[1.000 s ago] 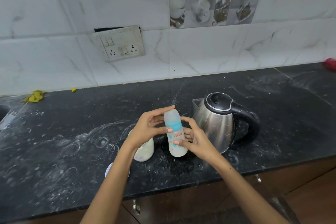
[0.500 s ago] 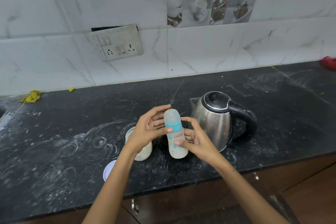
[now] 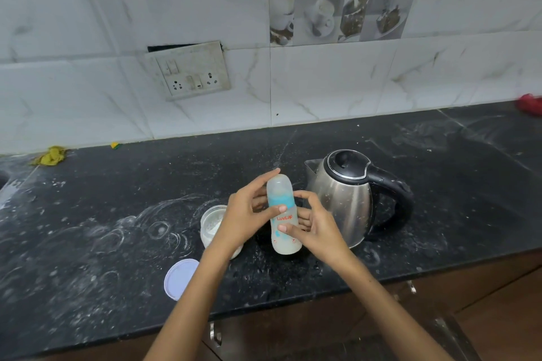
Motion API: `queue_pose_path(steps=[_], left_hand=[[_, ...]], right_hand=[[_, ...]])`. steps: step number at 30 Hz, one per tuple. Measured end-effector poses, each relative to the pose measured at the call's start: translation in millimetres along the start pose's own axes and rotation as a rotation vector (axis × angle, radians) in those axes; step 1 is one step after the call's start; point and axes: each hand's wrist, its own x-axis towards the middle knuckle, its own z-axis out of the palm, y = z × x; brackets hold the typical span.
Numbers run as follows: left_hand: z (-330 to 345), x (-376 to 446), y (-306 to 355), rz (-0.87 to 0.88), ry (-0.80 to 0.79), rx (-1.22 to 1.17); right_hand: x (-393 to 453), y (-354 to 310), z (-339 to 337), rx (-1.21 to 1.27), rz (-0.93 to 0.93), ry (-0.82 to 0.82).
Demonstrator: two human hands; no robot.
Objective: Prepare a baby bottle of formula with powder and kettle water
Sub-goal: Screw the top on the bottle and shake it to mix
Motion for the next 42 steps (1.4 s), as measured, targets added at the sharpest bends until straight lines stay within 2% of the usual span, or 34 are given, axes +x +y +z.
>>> queue_pose_path(steps=[2, 4, 7, 10, 13, 15, 18, 20, 23, 25, 27, 28, 30, 32, 35, 38, 42], left_hand=[[11.9, -4.3, 1.9, 0.026, 0.153, 0.078], [20.5, -7.1, 4.1, 0.079, 0.232, 0.101], [21.2, -6.0, 6.3, 0.124, 0.246, 0.092], [17.7, -4.8, 8.4, 0.134, 0.216, 0.062], [13.2, -2.6, 7.6, 0.151, 0.159, 0.007], [8.9, -0.6, 7.3, 0.15, 0.094, -0.066], [-0.6, 4.4, 10.7, 0.049, -0.069, -0.241], [-9.6, 8.9, 12.8, -0.035, -0.19, -0.318], [-20.7, 14.8, 13.0, -0.063, -0.316, -0.228], [-18.4, 15.8, 13.8, -0.008, -0.219, -0.032], [-8.6, 14.4, 16.9, 0.012, 0.014, 0.09], [-3.4, 13.8, 18.1, 0.01, 0.119, 0.085], [1.8, 13.6, 17.7, -0.002, 0.19, 0.032], [0.3, 14.5, 13.8, -0.028, 0.14, -0.036], [-5.6, 13.3, 6.3, -0.047, 0.014, -0.161], [-11.8, 12.4, -0.1, -0.08, -0.091, -0.251], [-10.8, 12.2, 2.4, -0.071, -0.095, -0.1]], right_hand=[[-0.5, 0.4, 2.8, -0.188, -0.034, 0.086], [-1.1, -1.0, 3.8, -0.302, -0.071, 0.116], [-1.3, -2.2, 3.8, -0.219, -0.074, 0.11], [1.0, -2.3, 2.0, -0.113, -0.033, 0.022], [3.7, -1.4, 0.0, -0.055, -0.008, -0.041], [5.2, -2.1, -1.5, 0.071, 0.001, -0.081], [6.7, -6.0, -8.8, 0.326, 0.056, -0.183], [5.8, -8.7, -13.6, 0.372, 0.084, -0.264], [3.7, -8.8, -12.8, 0.351, 0.109, -0.253], [4.4, -7.9, -8.6, 0.292, 0.091, -0.173], [5.3, -7.6, -5.8, 0.141, 0.047, -0.1], [4.7, -8.3, -5.3, 0.066, 0.031, -0.081], [3.9, -8.7, -5.2, -0.022, 0.026, -0.06], [4.0, -8.7, -8.0, 0.01, 0.04, -0.074], [2.4, -10.2, -16.6, 0.236, 0.113, -0.195], [-1.6, -10.9, -20.6, 0.286, 0.18, -0.27], [-3.6, -10.6, -14.4, 0.296, 0.217, -0.238]])
